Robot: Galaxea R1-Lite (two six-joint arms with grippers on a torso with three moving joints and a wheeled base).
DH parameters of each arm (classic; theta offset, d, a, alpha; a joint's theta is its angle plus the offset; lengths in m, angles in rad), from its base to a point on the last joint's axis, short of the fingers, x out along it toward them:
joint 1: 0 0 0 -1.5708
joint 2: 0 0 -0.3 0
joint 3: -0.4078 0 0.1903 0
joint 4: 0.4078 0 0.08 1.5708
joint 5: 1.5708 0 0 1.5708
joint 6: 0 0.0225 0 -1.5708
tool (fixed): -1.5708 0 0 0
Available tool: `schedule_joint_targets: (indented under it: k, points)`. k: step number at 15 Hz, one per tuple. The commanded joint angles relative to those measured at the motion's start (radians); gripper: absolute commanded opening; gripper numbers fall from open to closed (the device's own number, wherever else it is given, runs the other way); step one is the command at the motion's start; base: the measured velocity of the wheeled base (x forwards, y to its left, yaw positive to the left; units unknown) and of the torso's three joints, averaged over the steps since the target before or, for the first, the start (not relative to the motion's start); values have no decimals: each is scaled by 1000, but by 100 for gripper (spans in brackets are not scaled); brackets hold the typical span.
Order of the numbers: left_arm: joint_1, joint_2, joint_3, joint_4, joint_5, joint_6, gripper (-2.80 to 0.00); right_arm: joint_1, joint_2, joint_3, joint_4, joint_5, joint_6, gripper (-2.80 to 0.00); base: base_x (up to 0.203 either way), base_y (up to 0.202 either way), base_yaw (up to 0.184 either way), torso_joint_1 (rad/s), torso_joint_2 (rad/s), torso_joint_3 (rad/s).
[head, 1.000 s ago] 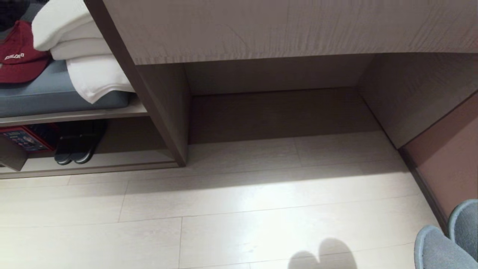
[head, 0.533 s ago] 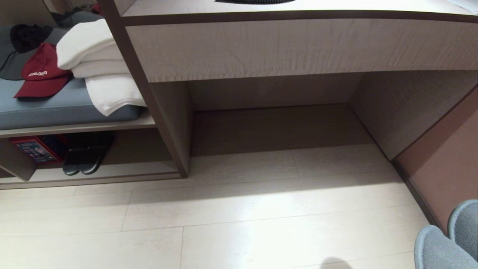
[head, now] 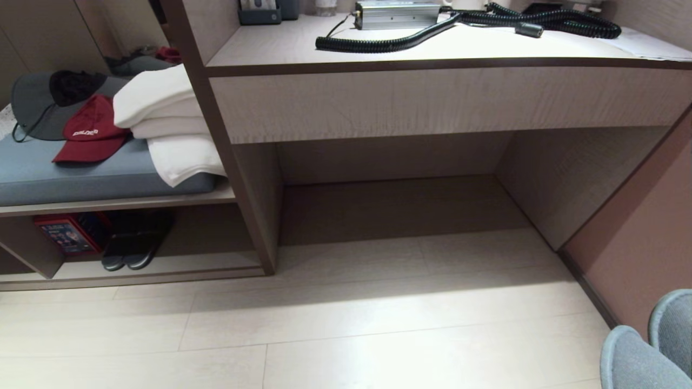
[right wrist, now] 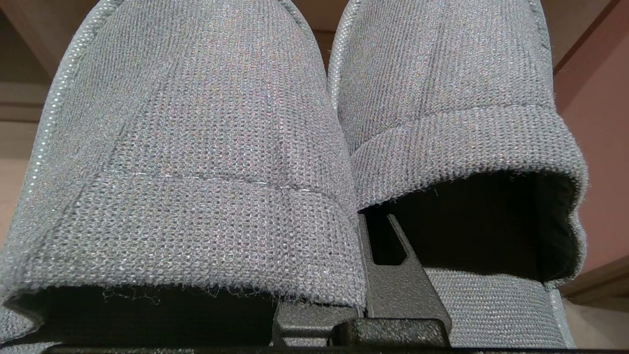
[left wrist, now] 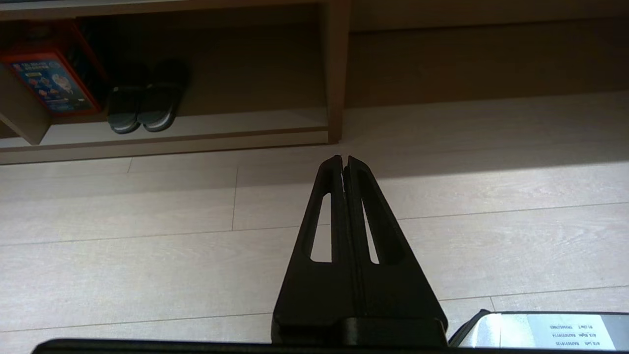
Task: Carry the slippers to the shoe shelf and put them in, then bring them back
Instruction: Place the slippers into the shoe cabinet
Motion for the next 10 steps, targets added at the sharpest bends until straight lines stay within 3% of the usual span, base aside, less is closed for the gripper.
schedule_joint_targets:
  k: [1, 10]
  points:
    - [0, 1, 2, 0, 0, 0, -280, 0, 0, 0, 0, 1, -1, -280, 0, 0, 0, 4, 6, 203]
    - [0, 1, 2, 0, 0, 0, -280, 0, 0, 0, 0, 1, -1, -280, 0, 0, 0, 3, 0, 202]
